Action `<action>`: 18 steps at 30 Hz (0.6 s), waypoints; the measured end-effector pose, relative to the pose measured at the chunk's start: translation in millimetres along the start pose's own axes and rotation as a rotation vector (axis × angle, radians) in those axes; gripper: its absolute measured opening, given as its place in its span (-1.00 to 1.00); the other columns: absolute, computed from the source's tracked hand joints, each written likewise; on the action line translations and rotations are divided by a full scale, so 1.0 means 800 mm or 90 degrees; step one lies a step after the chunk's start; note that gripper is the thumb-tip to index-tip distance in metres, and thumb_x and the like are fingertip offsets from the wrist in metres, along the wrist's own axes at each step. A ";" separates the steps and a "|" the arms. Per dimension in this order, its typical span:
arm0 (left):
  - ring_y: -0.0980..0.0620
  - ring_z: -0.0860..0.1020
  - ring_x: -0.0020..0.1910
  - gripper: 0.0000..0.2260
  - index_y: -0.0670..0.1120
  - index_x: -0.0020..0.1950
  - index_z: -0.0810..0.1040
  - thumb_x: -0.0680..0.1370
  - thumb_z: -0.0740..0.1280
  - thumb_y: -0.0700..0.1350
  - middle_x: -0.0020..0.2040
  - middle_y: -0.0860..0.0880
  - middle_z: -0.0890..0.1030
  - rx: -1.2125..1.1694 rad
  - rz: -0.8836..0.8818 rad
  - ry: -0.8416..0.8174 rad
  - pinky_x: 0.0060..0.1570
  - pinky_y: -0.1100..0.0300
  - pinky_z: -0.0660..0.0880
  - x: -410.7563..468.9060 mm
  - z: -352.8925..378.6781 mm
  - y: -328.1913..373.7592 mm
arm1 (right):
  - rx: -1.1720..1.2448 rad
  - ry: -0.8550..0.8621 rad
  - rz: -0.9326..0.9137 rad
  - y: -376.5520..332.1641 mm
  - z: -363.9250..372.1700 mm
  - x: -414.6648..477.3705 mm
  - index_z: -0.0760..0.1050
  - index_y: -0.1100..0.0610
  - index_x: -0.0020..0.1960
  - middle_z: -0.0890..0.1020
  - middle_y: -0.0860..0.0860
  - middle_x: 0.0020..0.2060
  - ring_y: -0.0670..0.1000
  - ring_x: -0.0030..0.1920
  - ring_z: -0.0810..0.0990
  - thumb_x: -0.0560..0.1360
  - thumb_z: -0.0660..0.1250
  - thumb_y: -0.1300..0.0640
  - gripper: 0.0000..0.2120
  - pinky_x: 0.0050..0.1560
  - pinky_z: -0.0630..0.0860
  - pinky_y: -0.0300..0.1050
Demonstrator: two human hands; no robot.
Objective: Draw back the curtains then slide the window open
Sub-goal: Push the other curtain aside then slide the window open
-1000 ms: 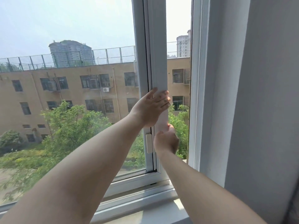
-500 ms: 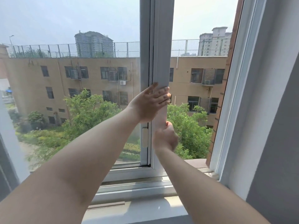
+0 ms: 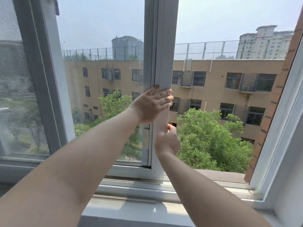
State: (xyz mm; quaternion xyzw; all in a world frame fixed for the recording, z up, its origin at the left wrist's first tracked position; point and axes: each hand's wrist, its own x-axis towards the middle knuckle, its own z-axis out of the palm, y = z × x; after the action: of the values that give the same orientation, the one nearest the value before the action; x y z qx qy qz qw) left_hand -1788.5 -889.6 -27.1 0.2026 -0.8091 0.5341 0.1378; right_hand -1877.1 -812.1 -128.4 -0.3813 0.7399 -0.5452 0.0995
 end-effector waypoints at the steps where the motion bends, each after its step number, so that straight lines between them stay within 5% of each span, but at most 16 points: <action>1: -0.09 0.17 0.57 -0.58 -0.05 0.49 0.40 0.63 0.10 -0.13 0.54 -0.06 0.32 0.005 -0.003 -0.011 0.49 -0.22 0.04 -0.009 0.003 -0.006 | 0.006 -0.012 -0.004 -0.005 0.007 -0.003 0.43 0.08 0.37 0.67 0.08 -0.08 0.04 -0.28 0.46 0.57 0.16 0.22 -0.62 -0.42 0.23 -0.19; 13: -0.04 0.03 0.60 -0.44 -0.03 0.59 0.20 0.57 -0.08 -0.19 0.61 -0.02 0.15 0.047 -0.042 -0.179 0.52 -0.19 0.02 -0.102 0.006 -0.062 | 0.028 -0.136 -0.047 -0.052 0.086 -0.044 0.40 0.10 0.37 0.66 0.11 -0.04 0.10 -0.19 0.48 0.54 0.15 0.23 -0.59 -0.18 0.36 -0.12; 18: -0.03 -0.04 0.61 -0.48 -0.04 0.61 0.13 0.63 0.04 -0.22 0.63 -0.01 0.07 0.047 -0.077 -0.253 0.52 -0.18 0.01 -0.134 0.001 -0.080 | 0.038 -0.193 -0.056 -0.073 0.119 -0.059 0.39 0.07 0.39 0.67 0.11 -0.01 0.10 -0.17 0.48 0.53 0.17 0.20 -0.57 -0.12 0.45 -0.09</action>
State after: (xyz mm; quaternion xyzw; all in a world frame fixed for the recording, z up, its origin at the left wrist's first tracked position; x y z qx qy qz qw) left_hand -1663.9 -893.4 -22.5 0.3572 -0.7868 0.5033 -0.0003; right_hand -1764.1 -856.7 -126.5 -0.4882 0.6825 -0.5070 0.1970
